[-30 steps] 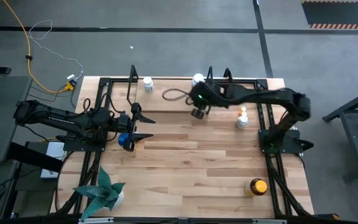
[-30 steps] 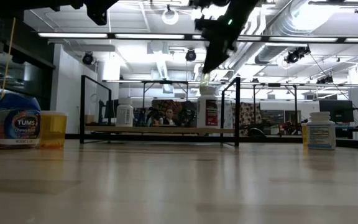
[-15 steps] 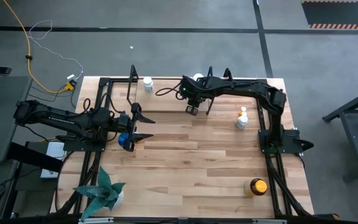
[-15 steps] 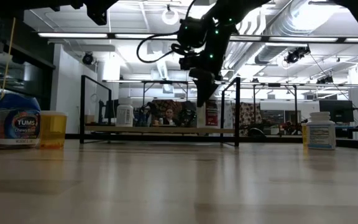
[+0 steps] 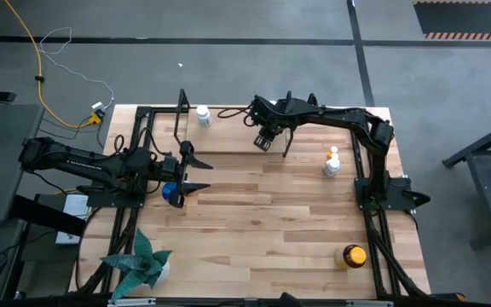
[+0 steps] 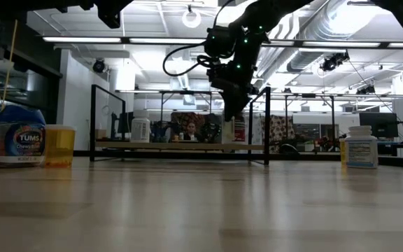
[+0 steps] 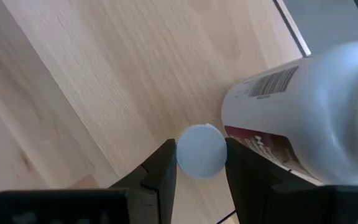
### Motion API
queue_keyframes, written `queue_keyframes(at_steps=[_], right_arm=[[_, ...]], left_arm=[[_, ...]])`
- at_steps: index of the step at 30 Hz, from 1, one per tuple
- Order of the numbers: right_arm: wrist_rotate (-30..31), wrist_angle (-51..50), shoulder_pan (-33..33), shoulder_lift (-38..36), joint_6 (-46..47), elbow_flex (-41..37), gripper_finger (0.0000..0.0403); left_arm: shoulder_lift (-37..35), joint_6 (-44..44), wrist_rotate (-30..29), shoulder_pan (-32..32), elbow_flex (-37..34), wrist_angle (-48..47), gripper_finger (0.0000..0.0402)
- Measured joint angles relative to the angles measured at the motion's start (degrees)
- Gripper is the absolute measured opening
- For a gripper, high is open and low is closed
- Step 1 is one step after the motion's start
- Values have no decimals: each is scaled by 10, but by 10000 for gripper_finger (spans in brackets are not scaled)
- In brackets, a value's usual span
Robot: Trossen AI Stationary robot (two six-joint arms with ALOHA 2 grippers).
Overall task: Pick and place medicine bottles onto shelf by color
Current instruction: Put the yellow pill bottle on the shelf, then put the left orange pill bottle on the shelf
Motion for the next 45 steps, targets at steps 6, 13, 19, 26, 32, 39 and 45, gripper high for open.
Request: queue_keyframes(at_steps=[6,13,19,26,32,39,45], right_arm=[[-1,-2,-4,0,10,0,108],[-1,-2,-4,0,10,0,108],[-2,-2,-4,0,10,0,108],[-2,-1,-4,0,10,0,109],[-2,4,-4,0,10,0,146],[-1,5,-4,0,-5,0,196],[0,-7,-5,-12,-33,13,206]], left_arm=[[0,0,0,0,0,0,236],[0,0,0,0,0,0,236],[0,0,0,0,0,0,236],[0,0,0,0,0,0,236],[0,0,0,0,0,0,236],[0,0,0,0,0,0,236],[0,0,0,0,0,0,236]])
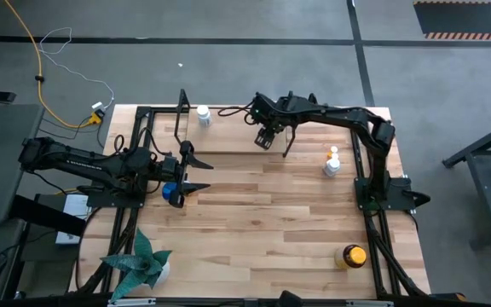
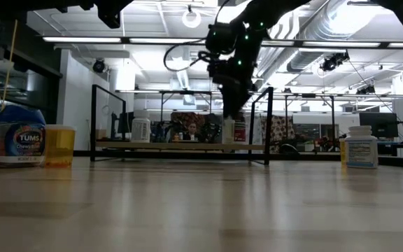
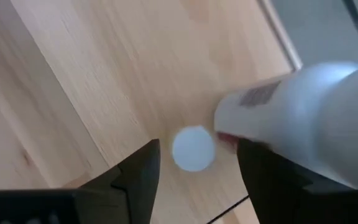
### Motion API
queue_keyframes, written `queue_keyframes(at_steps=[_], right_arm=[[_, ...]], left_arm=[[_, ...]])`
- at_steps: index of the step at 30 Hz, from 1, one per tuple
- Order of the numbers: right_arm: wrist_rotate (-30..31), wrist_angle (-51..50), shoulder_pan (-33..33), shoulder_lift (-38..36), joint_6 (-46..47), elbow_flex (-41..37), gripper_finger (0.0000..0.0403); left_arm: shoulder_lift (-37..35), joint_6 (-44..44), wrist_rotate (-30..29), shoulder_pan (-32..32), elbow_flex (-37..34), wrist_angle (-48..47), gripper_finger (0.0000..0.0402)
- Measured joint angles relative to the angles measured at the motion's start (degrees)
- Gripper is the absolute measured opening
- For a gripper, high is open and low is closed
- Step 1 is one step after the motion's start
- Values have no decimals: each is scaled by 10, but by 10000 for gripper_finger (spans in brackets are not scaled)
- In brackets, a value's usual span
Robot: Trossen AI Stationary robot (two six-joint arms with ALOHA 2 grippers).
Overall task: Pick and place medicine bottles onto shelf by color
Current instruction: Put the left orange pill bottle on the shelf
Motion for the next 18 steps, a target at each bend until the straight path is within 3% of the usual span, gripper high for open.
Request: queue_keyframes(at_steps=[6,10,14,18], right_arm=[[0,-18,5,-43,-23,26,206],[-2,-14,20,-98,-24,-2,206],[-11,41,49,-172,-20,-96,206],[-37,201,91,-279,5,-258,206]], left_arm=[[0,8,-17,0,0,0,236],[0,19,-33,0,0,-11,236],[0,19,-34,0,0,-21,236],[0,19,-42,0,0,-21,236]])
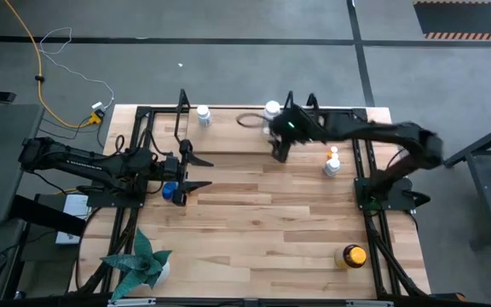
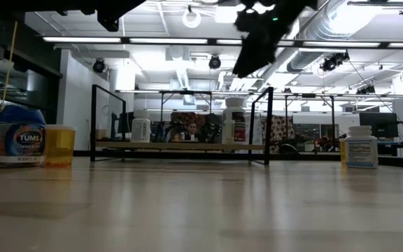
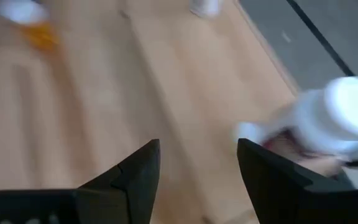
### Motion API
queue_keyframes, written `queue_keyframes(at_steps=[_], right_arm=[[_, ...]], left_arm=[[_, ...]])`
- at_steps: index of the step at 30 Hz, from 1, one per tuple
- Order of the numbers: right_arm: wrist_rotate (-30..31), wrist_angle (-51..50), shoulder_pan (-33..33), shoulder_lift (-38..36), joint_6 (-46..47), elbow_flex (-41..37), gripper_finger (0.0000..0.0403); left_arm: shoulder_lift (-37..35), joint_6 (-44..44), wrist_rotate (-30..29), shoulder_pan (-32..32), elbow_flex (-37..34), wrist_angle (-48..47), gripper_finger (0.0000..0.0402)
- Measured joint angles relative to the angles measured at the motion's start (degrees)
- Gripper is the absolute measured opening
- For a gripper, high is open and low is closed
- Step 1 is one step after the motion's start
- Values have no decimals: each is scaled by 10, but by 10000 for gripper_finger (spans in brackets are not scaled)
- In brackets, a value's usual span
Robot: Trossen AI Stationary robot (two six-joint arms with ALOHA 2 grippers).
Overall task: Pick and place medicine bottles onto shelf by color
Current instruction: Put the left orange pill bottle on the shelf
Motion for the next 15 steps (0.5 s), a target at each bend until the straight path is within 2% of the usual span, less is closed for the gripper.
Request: queue_keyframes(at_steps=[5,9,12,15], right_arm=[[-41,291,71,-114,30,-192,206],[-47,491,116,-158,11,-295,206],[-43,586,130,-168,-27,-335,206],[-38,608,133,-168,-43,-347,206]], left_arm=[[0,0,-16,0,0,0,236],[0,-3,-16,0,0,-1,236],[0,-23,-9,-1,0,-5,236],[0,-30,-4,-1,0,-10,236]])
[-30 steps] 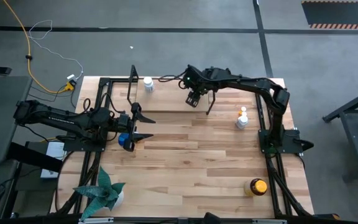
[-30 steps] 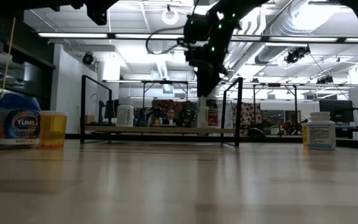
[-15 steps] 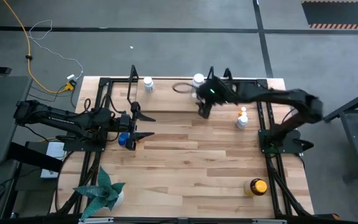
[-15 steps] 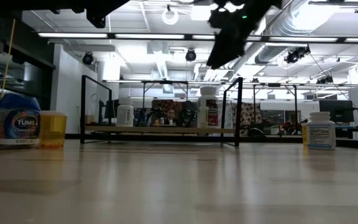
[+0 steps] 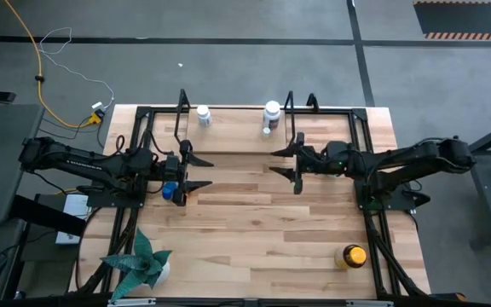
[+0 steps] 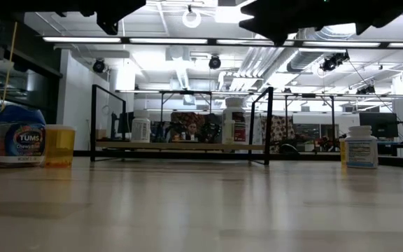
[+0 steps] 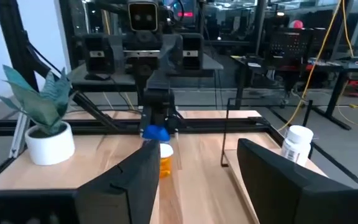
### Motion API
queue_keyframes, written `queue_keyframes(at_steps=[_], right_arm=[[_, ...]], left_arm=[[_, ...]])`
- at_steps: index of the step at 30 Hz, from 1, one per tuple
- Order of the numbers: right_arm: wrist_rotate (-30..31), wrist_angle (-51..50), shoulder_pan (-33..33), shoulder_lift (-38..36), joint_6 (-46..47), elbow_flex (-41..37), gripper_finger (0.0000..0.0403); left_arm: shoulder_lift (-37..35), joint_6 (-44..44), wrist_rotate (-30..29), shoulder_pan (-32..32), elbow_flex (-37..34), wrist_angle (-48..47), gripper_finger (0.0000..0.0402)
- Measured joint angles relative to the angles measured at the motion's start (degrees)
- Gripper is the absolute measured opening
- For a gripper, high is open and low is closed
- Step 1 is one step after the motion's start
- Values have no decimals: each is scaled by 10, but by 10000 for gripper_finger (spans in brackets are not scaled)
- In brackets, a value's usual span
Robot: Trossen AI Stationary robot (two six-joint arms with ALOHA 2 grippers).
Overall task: Pick and place medicine bottles onto shelf by color
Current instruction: Put the left orange pill bottle on the shelf
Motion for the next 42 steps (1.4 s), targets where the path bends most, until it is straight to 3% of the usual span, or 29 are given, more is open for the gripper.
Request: queue_keyframes(at_steps=[12,21,25,30,33,37,42], right_arm=[[2,-1,-2,0,14,0,206],[2,-6,-2,0,14,0,206],[2,-6,-2,0,14,0,206],[2,-6,-2,0,14,0,206],[2,-6,-2,0,15,0,206],[2,-6,-2,0,15,0,206],[2,-6,-2,0,14,0,206]], left_arm=[[0,0,-2,0,0,-12,236],[9,-41,-155,3,2,-49,236],[17,-97,-213,5,39,-146,236],[55,-257,-301,5,133,-434,236],[87,-361,-320,6,161,-571,236],[123,-428,-310,11,175,-650,236],[140,-408,-213,14,178,-654,236]])
